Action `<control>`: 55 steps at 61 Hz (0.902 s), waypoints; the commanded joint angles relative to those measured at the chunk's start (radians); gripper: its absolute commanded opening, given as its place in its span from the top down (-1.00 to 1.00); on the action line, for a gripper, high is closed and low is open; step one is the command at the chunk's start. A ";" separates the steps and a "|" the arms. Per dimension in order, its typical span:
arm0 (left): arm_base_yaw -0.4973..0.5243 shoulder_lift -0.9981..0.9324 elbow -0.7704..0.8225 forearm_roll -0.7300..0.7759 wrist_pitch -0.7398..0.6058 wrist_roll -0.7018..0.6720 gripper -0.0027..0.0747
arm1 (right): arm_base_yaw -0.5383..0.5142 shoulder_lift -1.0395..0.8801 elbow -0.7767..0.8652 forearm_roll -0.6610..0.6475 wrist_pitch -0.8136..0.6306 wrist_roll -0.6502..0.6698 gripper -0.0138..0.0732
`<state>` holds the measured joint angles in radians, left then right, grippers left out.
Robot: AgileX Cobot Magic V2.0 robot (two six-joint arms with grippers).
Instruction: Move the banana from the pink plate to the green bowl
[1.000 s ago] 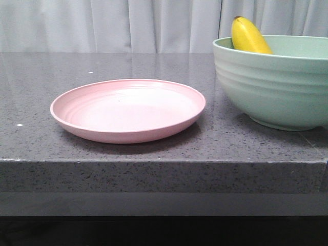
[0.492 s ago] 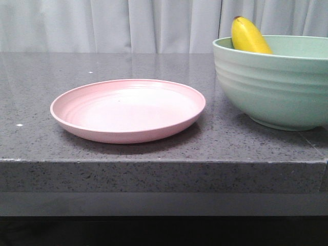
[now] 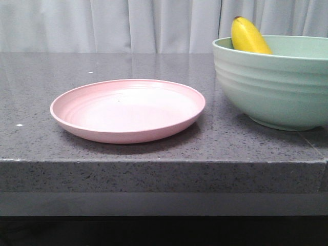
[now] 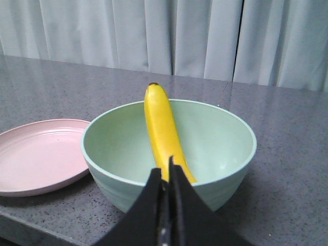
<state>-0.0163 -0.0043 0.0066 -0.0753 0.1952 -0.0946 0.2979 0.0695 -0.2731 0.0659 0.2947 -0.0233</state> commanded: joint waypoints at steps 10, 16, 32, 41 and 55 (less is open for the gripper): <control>0.000 -0.020 0.005 -0.009 -0.086 -0.001 0.98 | -0.178 -0.056 0.161 -0.005 -0.204 0.002 0.82; 0.000 -0.020 0.005 -0.009 -0.086 -0.001 0.98 | -0.248 -0.107 0.250 0.013 -0.208 0.002 0.82; 0.000 -0.020 0.005 -0.009 -0.086 -0.001 0.98 | -0.273 -0.103 0.301 0.026 -0.203 0.002 0.82; 0.000 -0.020 0.005 -0.009 -0.086 -0.001 0.98 | -0.273 -0.103 0.301 0.026 -0.203 0.002 0.82; 0.000 -0.020 0.005 -0.009 -0.086 -0.001 0.98 | -0.273 -0.103 0.301 0.026 -0.203 0.002 0.82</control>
<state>-0.0163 -0.0043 0.0066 -0.0753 0.1936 -0.0946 0.0307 -0.0106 0.0264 0.0887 0.1805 -0.0233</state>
